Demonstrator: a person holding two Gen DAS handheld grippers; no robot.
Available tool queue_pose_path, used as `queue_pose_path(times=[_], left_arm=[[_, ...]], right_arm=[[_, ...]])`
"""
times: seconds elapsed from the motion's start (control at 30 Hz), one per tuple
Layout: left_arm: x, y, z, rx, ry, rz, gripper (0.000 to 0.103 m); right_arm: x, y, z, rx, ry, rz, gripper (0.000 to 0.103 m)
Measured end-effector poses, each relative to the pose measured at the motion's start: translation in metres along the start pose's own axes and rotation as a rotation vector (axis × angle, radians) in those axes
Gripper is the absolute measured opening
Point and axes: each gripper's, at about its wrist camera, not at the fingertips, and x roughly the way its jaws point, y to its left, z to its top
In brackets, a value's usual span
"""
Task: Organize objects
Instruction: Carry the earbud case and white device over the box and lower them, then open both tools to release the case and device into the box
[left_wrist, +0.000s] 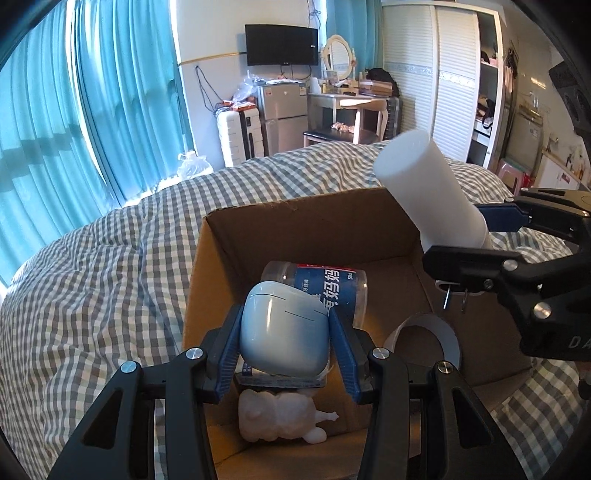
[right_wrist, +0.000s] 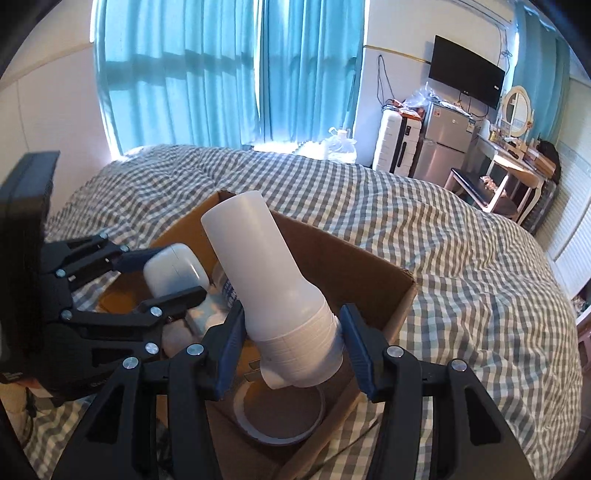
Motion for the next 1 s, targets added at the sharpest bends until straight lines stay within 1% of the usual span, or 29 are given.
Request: queue_pose_path(times=[0.07, 0.1, 0.13, 0.17, 0.23, 0.3, 0.37, 0.43, 0.5, 0.57, 0.6, 0.73, 0.8, 0.93, 1.0], left_arm=[[-0.002, 0.0, -0.001, 0.004, 0.006, -0.004, 0.049], [-0.003, -0.001, -0.002, 0.007, 0.008, -0.002, 0.051], [-0.005, -0.002, -0.002, 0.011, 0.003, 0.004, 0.061], [-0.009, -0.003, -0.002, 0.013, -0.007, 0.006, 0.071], [-0.019, -0.006, -0.002, 0.014, -0.032, -0.01, 0.077], [-0.03, -0.009, 0.0, 0.013, -0.048, -0.011, 0.078], [-0.039, -0.009, 0.0, 0.01, -0.055, 0.001, 0.081], [-0.052, -0.009, 0.0, 0.004, -0.064, 0.016, 0.082], [-0.066, -0.009, 0.001, -0.005, -0.071, 0.04, 0.084], [-0.082, -0.009, 0.001, -0.01, -0.087, 0.071, 0.091], [-0.092, -0.009, 0.0, -0.012, -0.099, 0.089, 0.092], [-0.122, -0.01, -0.002, -0.031, -0.109, 0.121, 0.095], [-0.134, -0.007, -0.008, -0.051, -0.11, 0.123, 0.098], [-0.157, -0.009, -0.028, -0.096, -0.107, 0.138, 0.099], [-0.164, -0.008, -0.04, -0.129, -0.096, 0.139, 0.1]], right_arm=[[-0.006, 0.002, 0.001, 0.006, -0.013, 0.005, 0.052], [-0.009, 0.003, 0.003, 0.006, -0.023, 0.005, 0.057], [-0.013, 0.003, 0.003, 0.007, -0.037, -0.002, 0.065], [-0.017, 0.003, 0.005, 0.008, -0.048, -0.009, 0.067], [-0.027, 0.005, 0.007, 0.012, -0.067, -0.027, 0.068], [-0.036, 0.006, 0.009, 0.013, -0.073, -0.038, 0.068], [-0.049, 0.008, 0.01, 0.015, -0.085, -0.052, 0.068], [-0.063, 0.007, 0.011, 0.012, -0.098, -0.065, 0.068], [-0.08, 0.009, 0.012, 0.005, -0.113, -0.084, 0.068], [-0.097, 0.009, 0.01, 0.003, -0.129, -0.093, 0.068], [-0.105, 0.011, 0.009, 0.002, -0.135, -0.095, 0.068], [-0.137, 0.023, -0.001, -0.009, -0.151, -0.093, 0.068], [-0.148, 0.03, -0.007, -0.024, -0.15, -0.091, 0.068], [-0.165, 0.043, -0.027, -0.04, -0.147, -0.097, 0.069], [-0.166, 0.047, -0.037, -0.028, -0.137, -0.092, 0.071]])
